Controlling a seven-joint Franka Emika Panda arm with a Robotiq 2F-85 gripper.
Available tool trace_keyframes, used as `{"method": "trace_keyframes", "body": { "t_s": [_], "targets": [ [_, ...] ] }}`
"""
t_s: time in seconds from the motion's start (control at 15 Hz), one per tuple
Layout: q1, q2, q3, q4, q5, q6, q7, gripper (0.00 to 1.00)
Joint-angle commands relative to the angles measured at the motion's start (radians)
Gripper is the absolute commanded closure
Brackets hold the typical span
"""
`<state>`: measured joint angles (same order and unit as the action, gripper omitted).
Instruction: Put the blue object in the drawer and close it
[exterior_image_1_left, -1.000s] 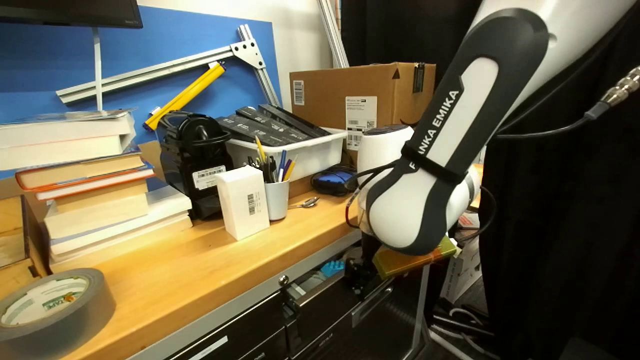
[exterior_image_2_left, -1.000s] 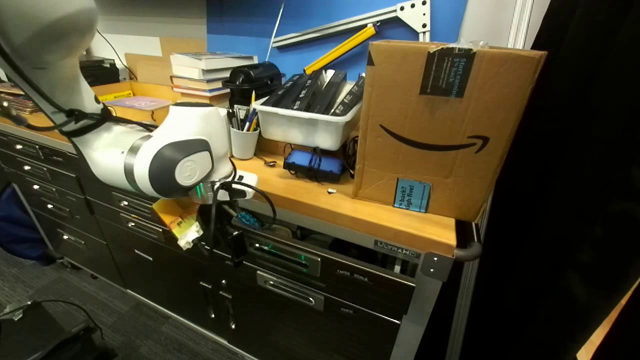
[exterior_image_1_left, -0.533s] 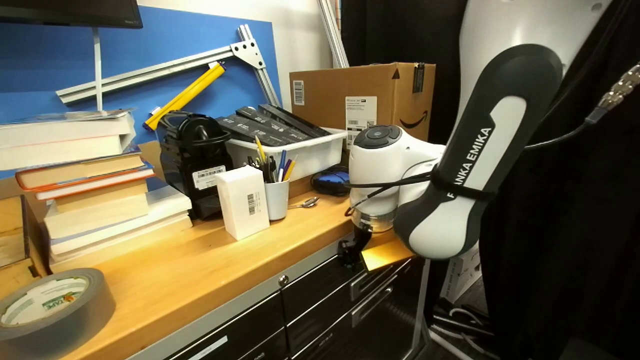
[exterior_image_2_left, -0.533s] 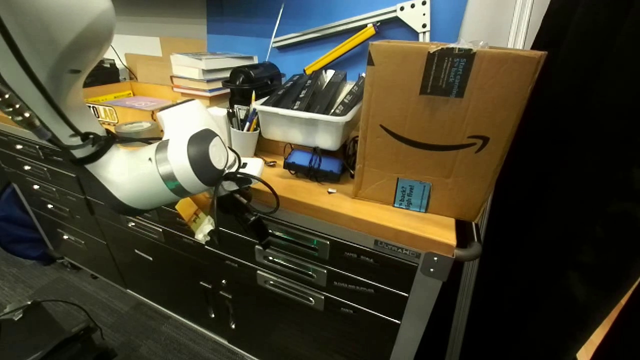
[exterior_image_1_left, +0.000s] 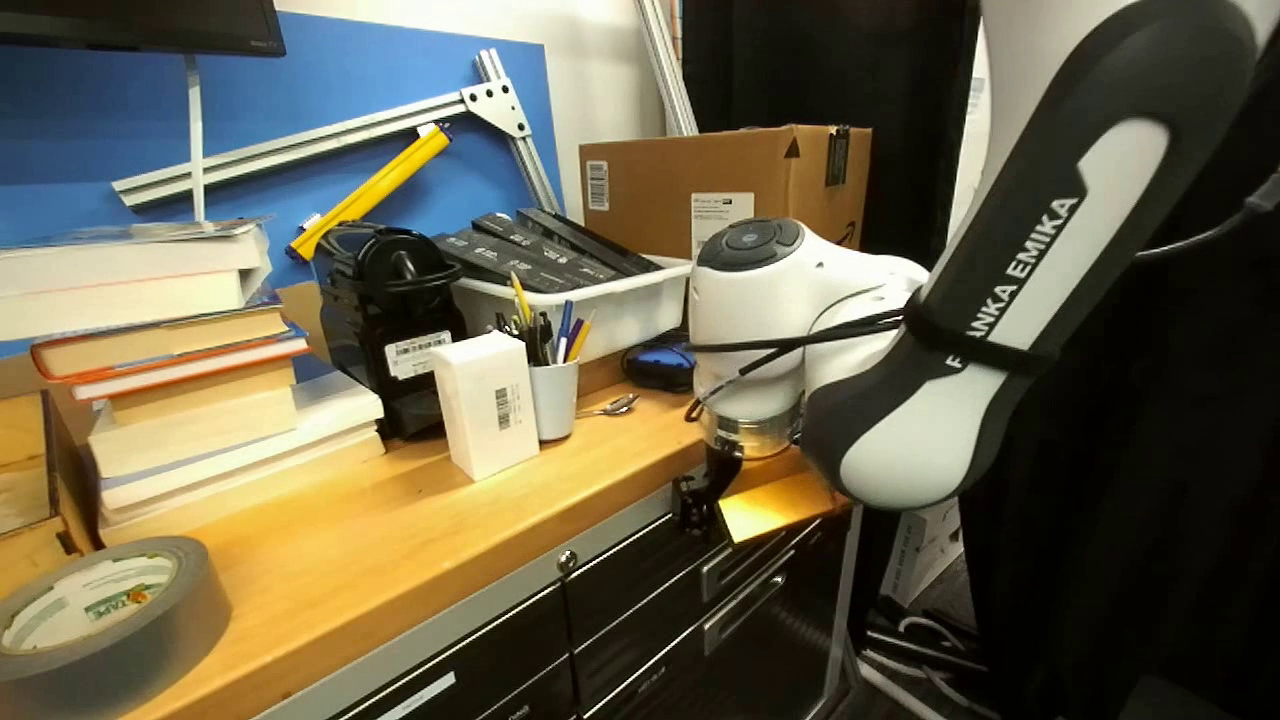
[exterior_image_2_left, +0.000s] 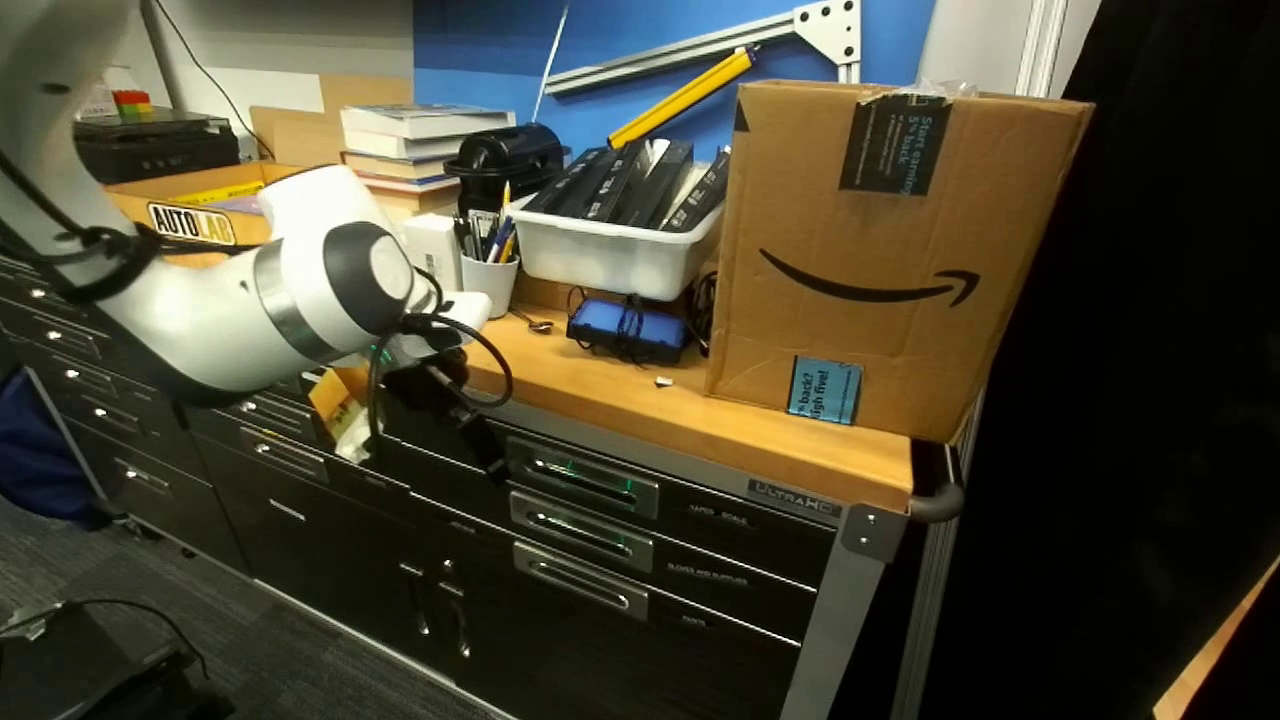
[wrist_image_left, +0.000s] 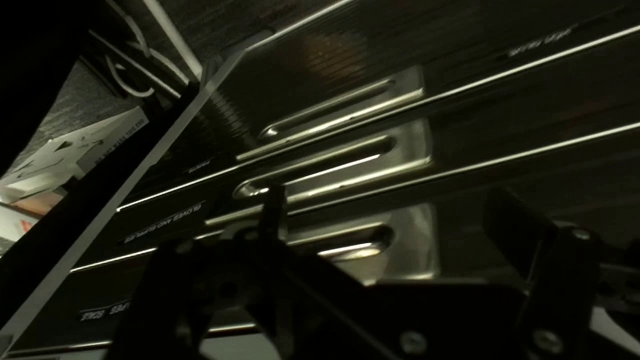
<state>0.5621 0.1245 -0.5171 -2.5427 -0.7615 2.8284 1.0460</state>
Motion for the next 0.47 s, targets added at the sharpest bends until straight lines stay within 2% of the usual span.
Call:
{"method": "trace_keyframes", "body": {
  "t_s": [0.0, 0.07, 0.2, 0.27, 0.4],
  "targets": [
    [-0.044, -0.248, 0.123, -0.149, 0.176, -0.127, -0.265, 0.0],
    [-0.013, -0.3, 0.126, -0.172, 0.252, -0.168, -0.336, 0.0],
    [0.106, -0.405, 0.062, -0.181, 0.424, -0.287, -0.481, 0.0],
    [-0.164, -0.248, 0.306, -0.141, 0.372, -0.185, -0.395, 0.0],
    [-0.106, -0.327, 0.287, -0.158, 0.476, -0.252, -0.49, 0.0]
  ]
}}
